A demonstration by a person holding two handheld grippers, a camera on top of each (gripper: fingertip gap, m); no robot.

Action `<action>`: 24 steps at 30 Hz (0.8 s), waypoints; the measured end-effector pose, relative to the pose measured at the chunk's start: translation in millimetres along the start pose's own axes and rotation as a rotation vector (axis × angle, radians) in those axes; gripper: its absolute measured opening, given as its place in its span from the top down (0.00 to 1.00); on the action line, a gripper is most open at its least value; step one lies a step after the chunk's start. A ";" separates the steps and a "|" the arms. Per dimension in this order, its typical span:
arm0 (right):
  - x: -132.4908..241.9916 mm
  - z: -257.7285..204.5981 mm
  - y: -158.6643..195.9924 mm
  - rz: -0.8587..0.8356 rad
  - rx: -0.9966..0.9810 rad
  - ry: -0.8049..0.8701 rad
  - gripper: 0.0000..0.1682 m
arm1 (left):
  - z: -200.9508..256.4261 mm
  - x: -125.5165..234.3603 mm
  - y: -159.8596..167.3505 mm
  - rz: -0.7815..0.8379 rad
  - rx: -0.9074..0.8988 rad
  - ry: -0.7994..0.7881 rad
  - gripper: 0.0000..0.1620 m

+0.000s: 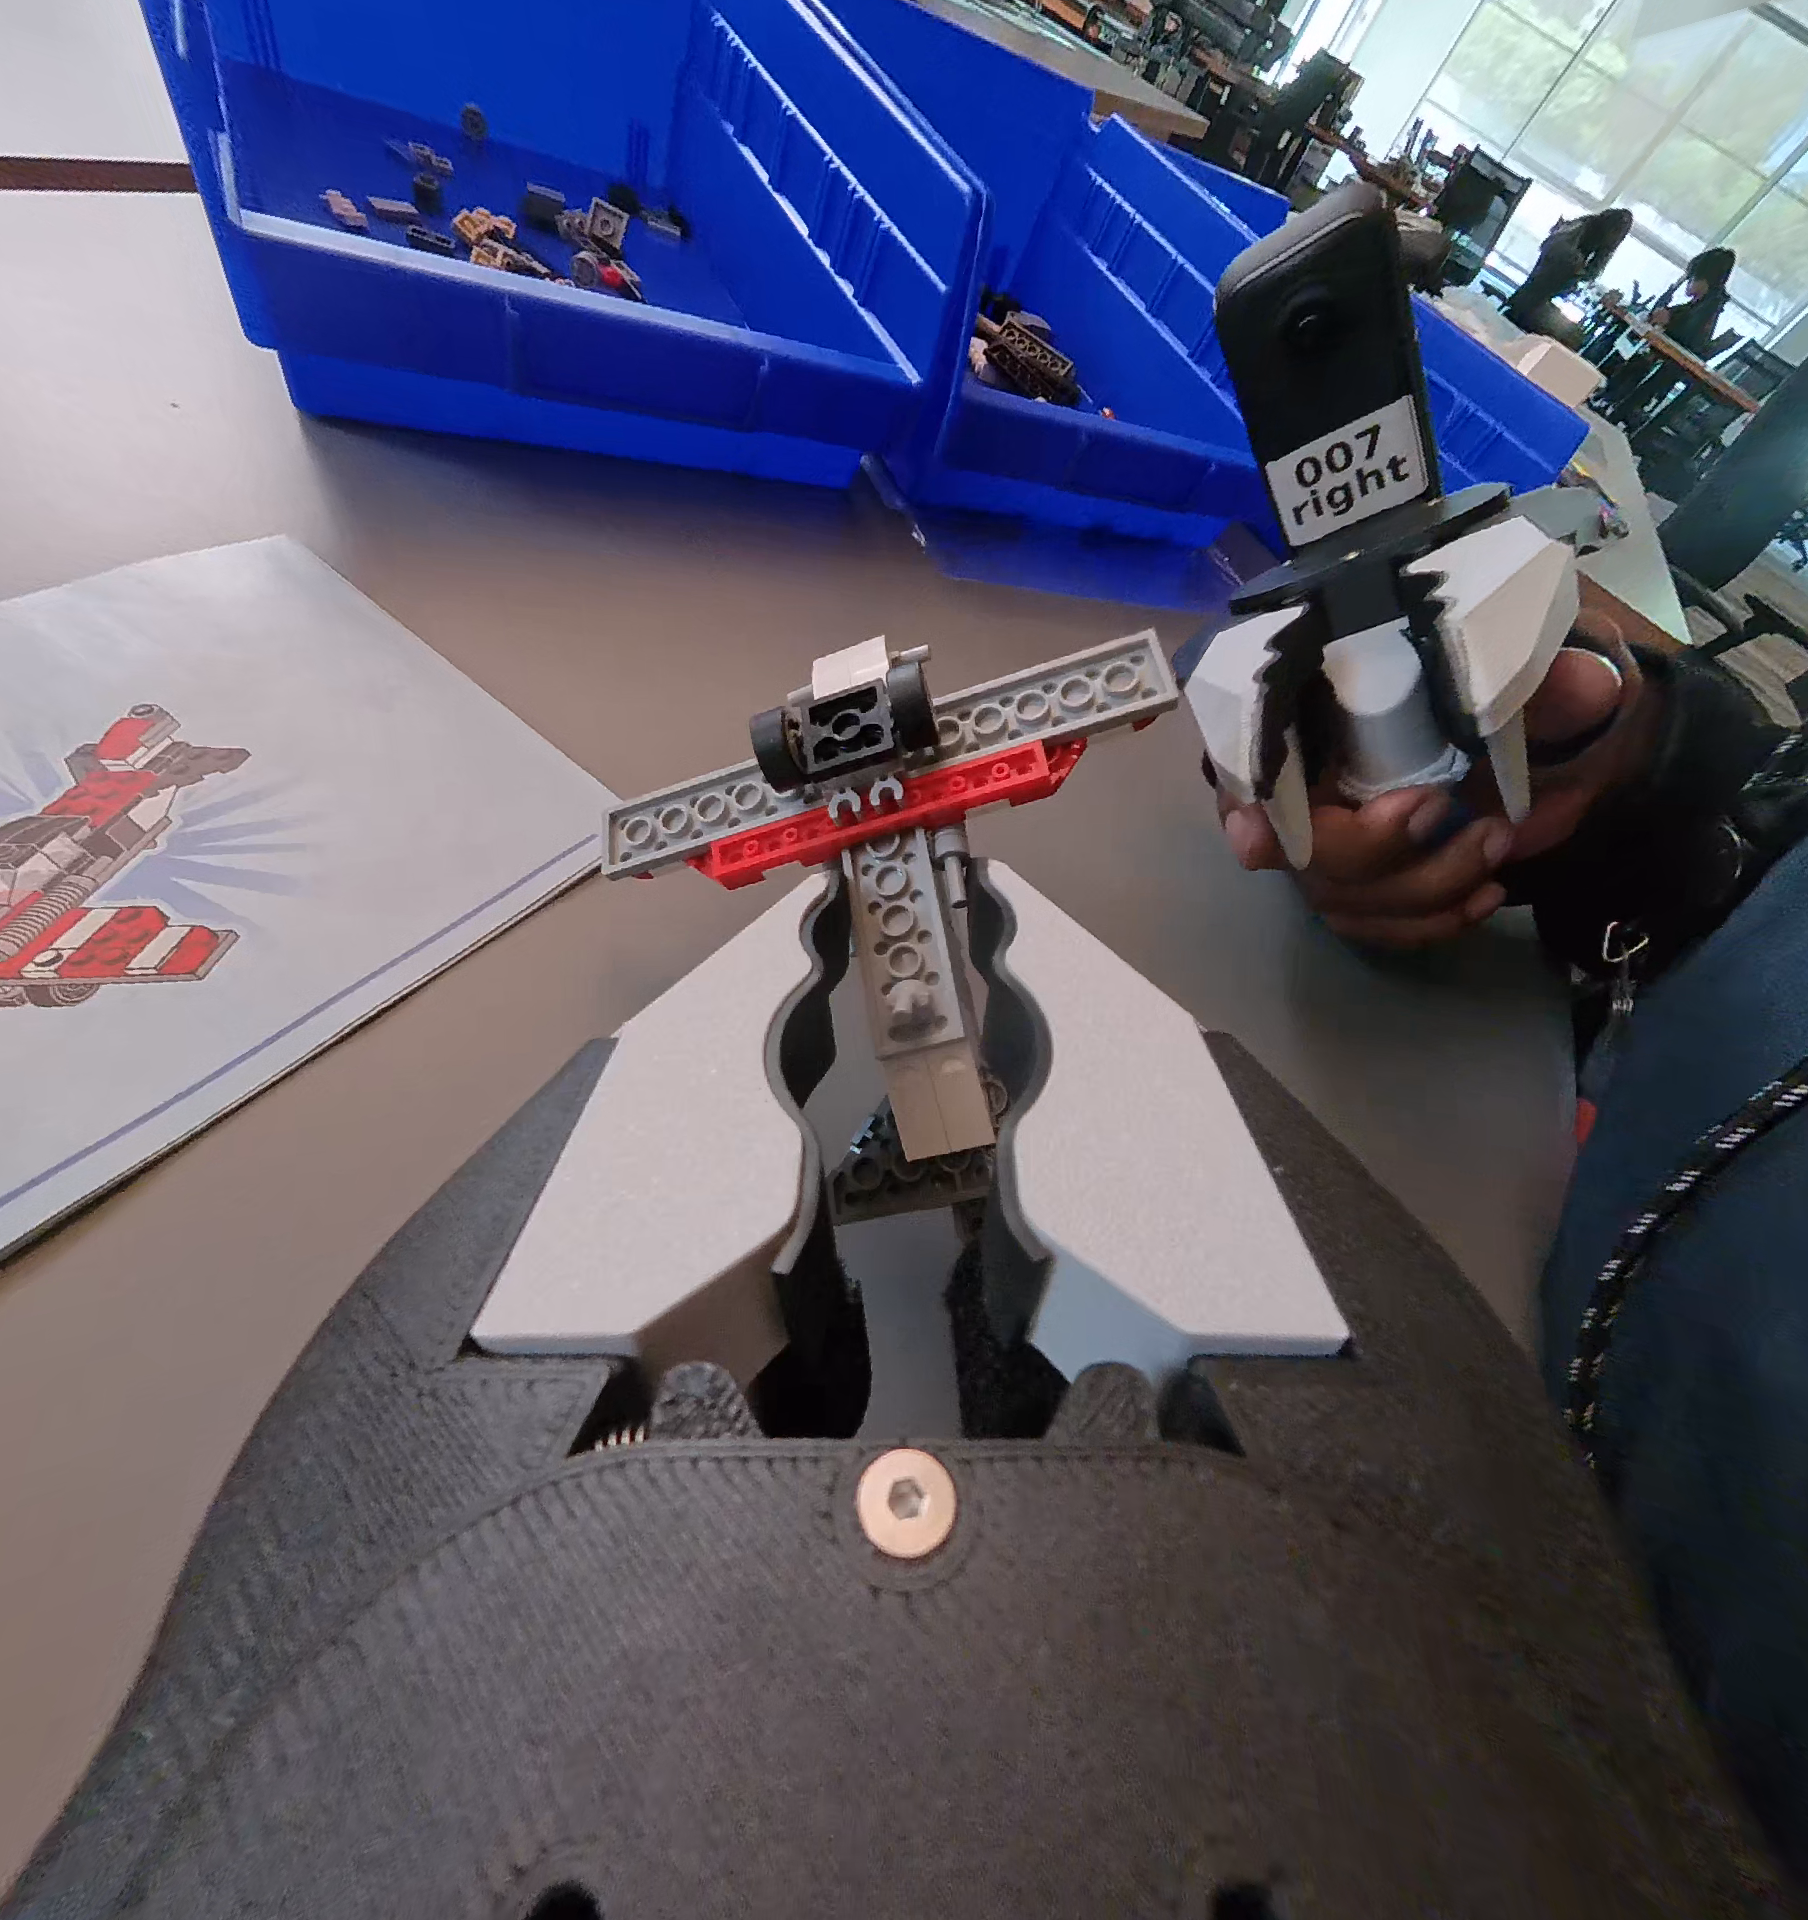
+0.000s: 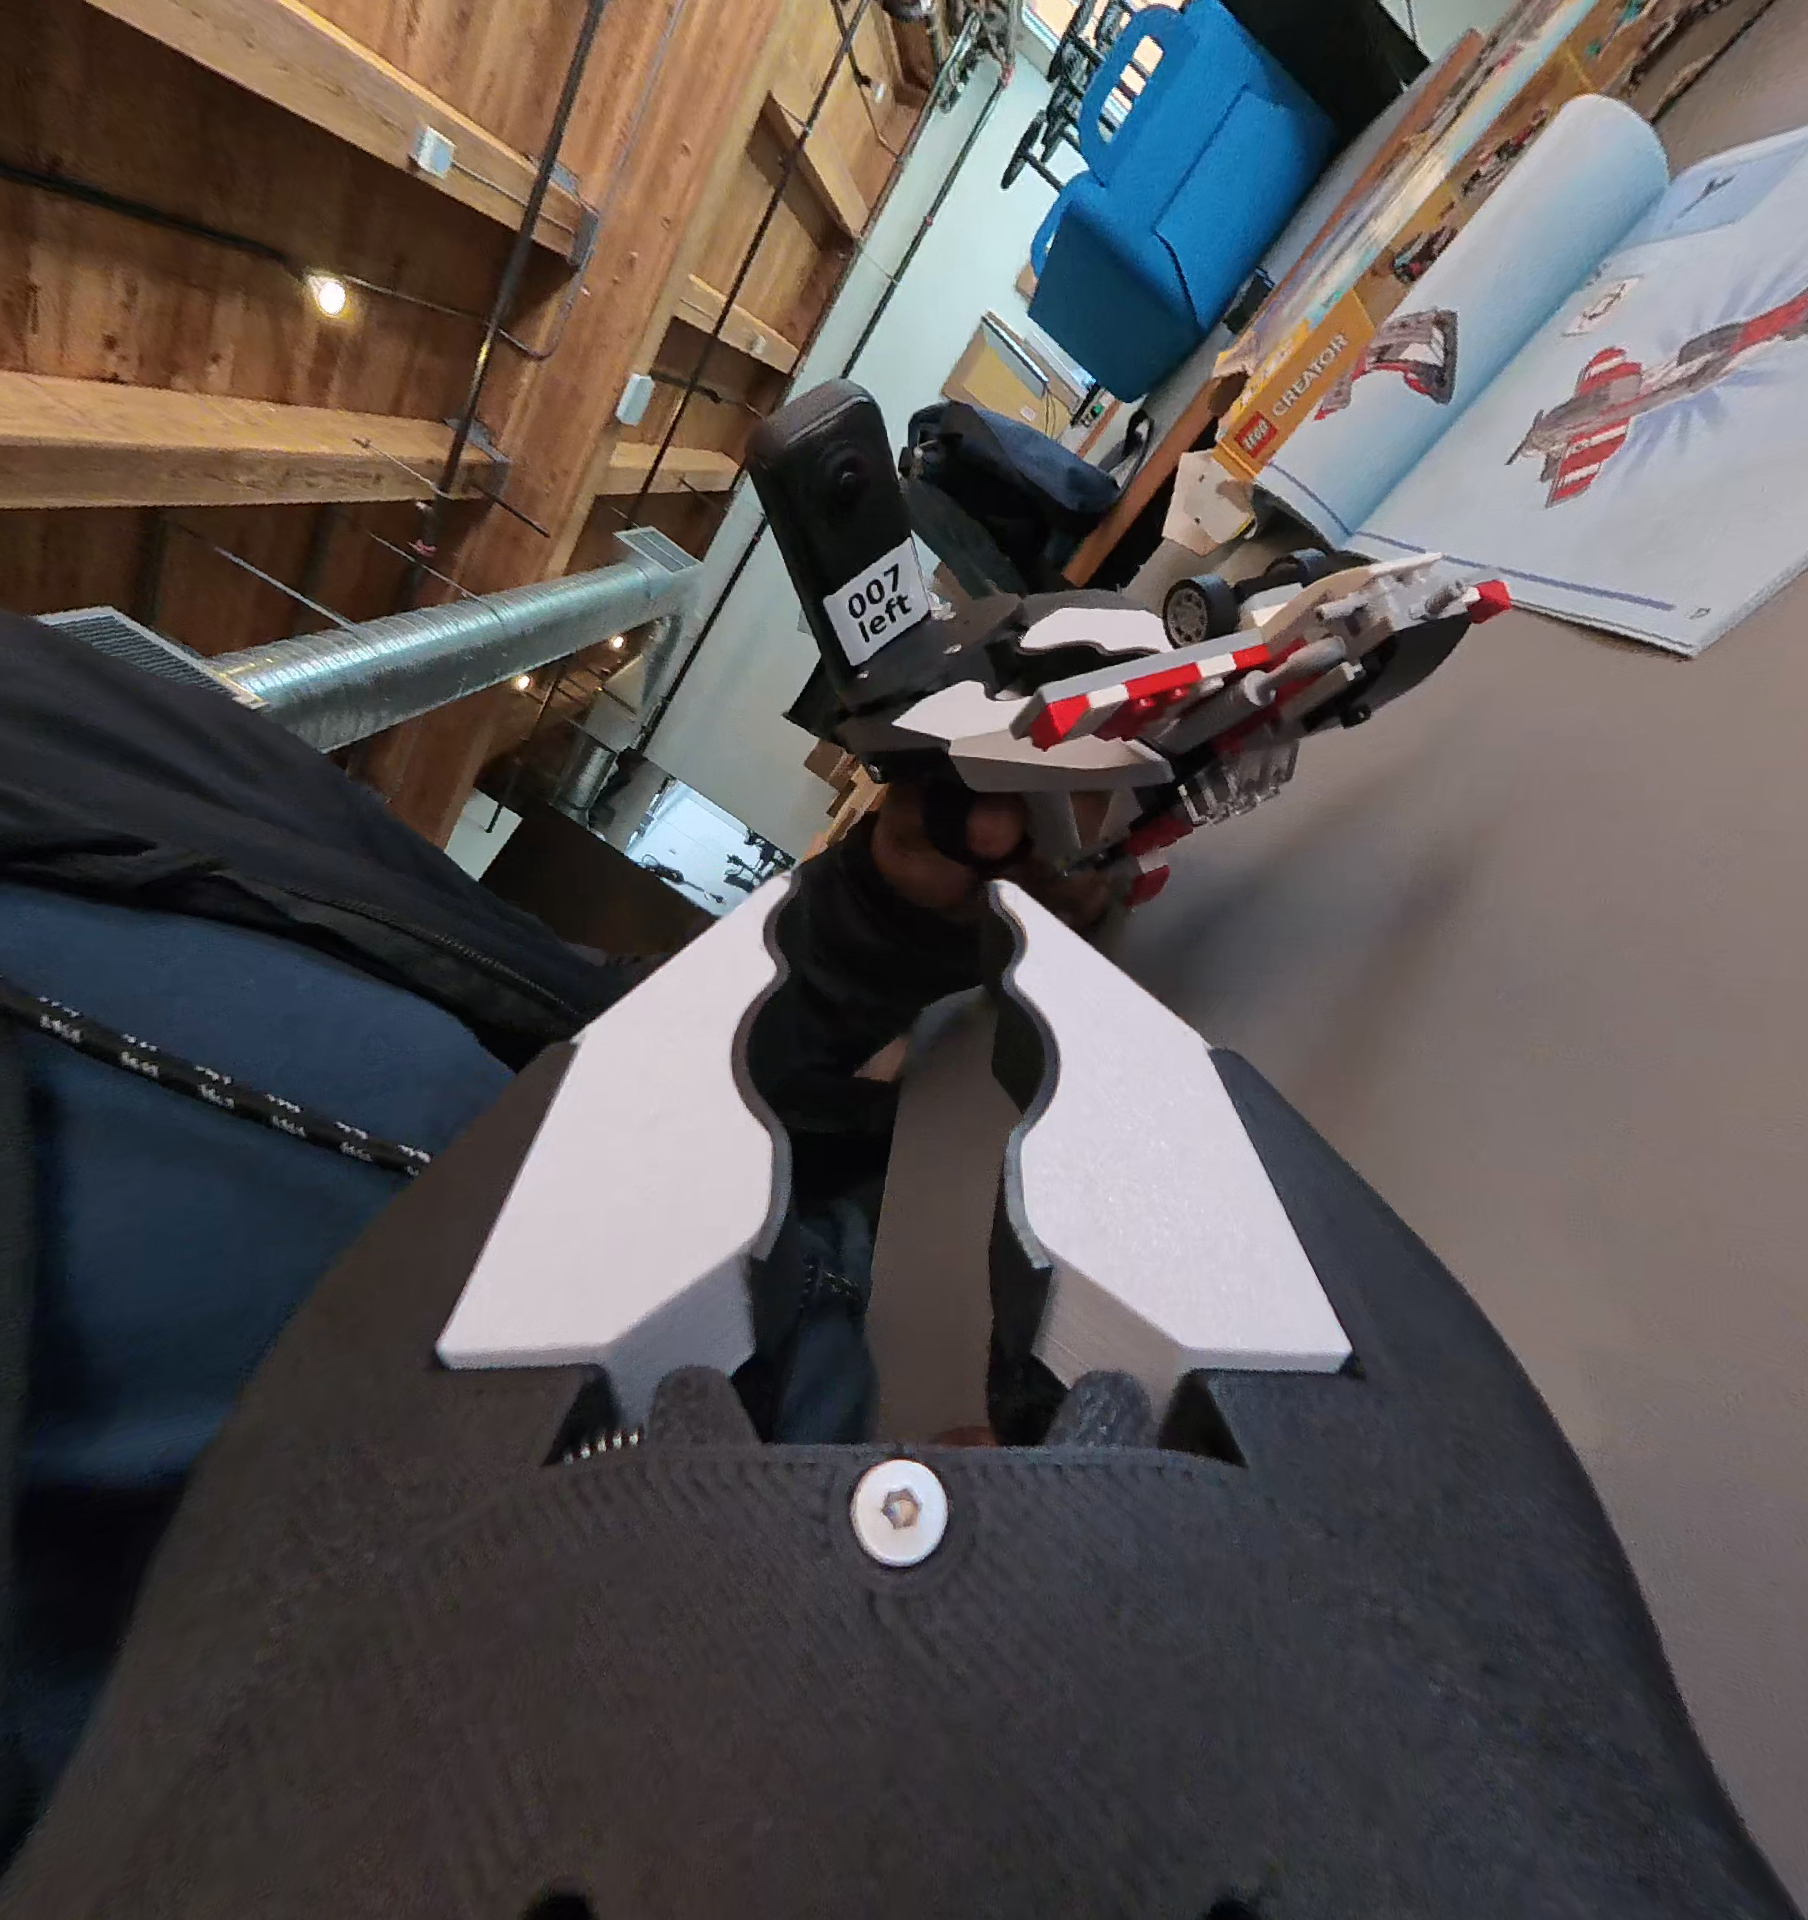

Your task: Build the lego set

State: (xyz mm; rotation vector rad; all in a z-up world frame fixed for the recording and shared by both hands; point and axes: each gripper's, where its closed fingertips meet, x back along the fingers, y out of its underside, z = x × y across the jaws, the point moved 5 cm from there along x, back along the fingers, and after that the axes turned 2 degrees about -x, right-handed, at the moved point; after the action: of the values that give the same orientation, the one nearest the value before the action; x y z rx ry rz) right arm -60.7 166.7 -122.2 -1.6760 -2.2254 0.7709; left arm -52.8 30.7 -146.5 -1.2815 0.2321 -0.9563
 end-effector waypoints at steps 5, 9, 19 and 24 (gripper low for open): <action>-3.0 1.1 -0.4 0.006 -0.008 -0.006 0.81 | 0.4 1.9 -1.1 0.016 0.008 0.019 0.86; -2.7 1.2 -0.1 0.006 -0.006 -0.003 0.81 | 0.5 2.1 -1.4 0.018 0.010 0.023 0.86; -12.6 0.7 7.4 -0.032 -0.025 -0.007 0.81 | 1.3 -1.8 1.1 -0.016 -0.014 -0.006 0.86; -10.3 -4.7 10.6 -0.037 -0.033 -0.015 0.80 | 3.4 -3.4 2.2 -0.030 -0.025 0.006 0.86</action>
State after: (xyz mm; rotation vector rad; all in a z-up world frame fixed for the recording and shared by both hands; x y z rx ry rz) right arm -46.6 160.3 -122.9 -1.6448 -2.2844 0.7434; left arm -51.7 35.4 -148.6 -1.3086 0.2306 -0.9861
